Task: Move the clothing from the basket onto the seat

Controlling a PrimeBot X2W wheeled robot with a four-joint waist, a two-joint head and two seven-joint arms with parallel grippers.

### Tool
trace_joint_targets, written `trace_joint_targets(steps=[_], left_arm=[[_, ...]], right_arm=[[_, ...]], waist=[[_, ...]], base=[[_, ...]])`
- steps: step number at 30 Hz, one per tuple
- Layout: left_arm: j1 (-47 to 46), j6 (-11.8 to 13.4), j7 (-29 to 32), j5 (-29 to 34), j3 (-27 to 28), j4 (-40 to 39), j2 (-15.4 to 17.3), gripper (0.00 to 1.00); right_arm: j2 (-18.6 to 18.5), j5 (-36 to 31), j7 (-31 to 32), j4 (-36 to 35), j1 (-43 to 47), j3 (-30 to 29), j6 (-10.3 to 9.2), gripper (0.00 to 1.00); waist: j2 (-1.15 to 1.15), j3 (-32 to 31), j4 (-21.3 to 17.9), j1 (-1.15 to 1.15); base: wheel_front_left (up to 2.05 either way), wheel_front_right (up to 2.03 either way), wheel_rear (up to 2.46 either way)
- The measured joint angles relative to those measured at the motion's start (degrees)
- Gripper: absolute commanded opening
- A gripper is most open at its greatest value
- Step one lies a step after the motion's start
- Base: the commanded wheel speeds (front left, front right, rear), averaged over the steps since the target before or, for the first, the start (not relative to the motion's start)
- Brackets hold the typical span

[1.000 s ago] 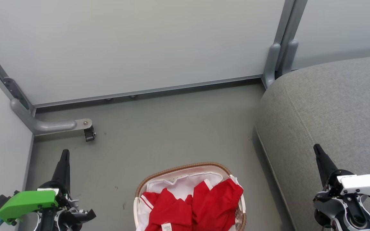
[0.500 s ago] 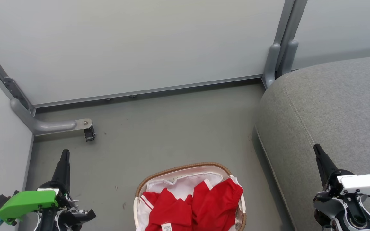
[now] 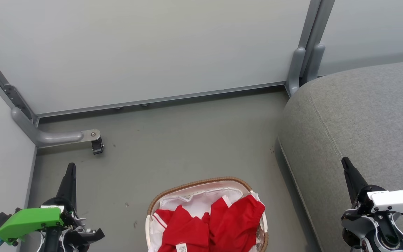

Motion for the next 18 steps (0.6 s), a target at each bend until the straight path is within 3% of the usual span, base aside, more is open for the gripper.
trace_joint_targets(steps=[18], left_arm=[[0.0, 0.0, 0.0, 0.0, 0.0, 0.0, 0.0, 0.0]], right_arm=[[0.0, -0.03, 0.0, 0.0, 0.0, -0.01, 0.0, 0.0]], waist=[[0.0, 0.0, 0.0, 0.0]], base=[[0.0, 0.0, 0.0]])
